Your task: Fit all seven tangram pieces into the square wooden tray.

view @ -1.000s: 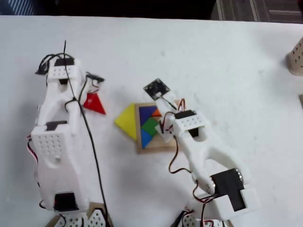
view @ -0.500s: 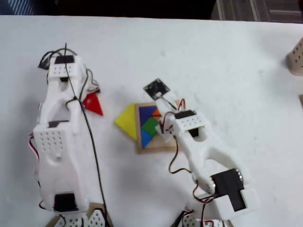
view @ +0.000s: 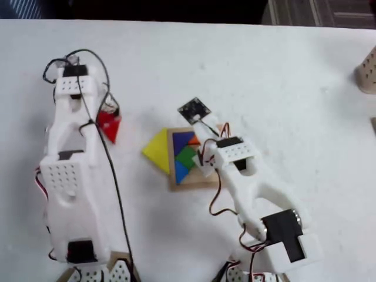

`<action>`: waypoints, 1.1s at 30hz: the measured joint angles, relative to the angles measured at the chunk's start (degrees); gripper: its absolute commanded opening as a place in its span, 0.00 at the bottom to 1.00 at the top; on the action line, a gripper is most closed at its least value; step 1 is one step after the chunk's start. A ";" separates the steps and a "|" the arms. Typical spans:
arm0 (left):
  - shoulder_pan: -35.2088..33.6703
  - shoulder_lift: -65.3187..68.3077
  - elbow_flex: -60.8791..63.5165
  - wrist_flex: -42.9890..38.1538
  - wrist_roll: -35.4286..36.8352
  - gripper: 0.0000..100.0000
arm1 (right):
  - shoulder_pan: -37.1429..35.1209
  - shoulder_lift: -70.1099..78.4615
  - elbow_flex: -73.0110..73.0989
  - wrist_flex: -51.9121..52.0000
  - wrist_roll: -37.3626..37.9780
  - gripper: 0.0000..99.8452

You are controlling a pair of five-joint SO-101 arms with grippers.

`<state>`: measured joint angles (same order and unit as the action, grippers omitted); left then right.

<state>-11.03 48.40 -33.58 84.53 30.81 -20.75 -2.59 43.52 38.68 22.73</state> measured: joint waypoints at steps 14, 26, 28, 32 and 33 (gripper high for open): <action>2.46 1.76 -1.76 8.00 -9.23 0.43 | 0.00 0.00 -0.09 0.00 0.00 0.02; 2.90 2.37 -7.47 8.44 14.86 0.43 | 0.00 0.00 -0.09 0.00 0.00 0.02; 2.55 4.31 -7.47 8.44 16.79 0.43 | 0.00 0.00 -0.09 0.00 0.00 0.02; 2.11 7.03 -9.05 8.62 18.81 0.43 | 0.00 0.00 -0.09 0.00 0.00 0.02; 2.11 7.47 -9.67 8.70 19.08 0.43 | 0.00 0.00 -0.09 0.00 0.00 0.02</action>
<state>-8.92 55.87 -43.25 93.23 49.89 -20.75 -2.59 43.43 38.68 22.73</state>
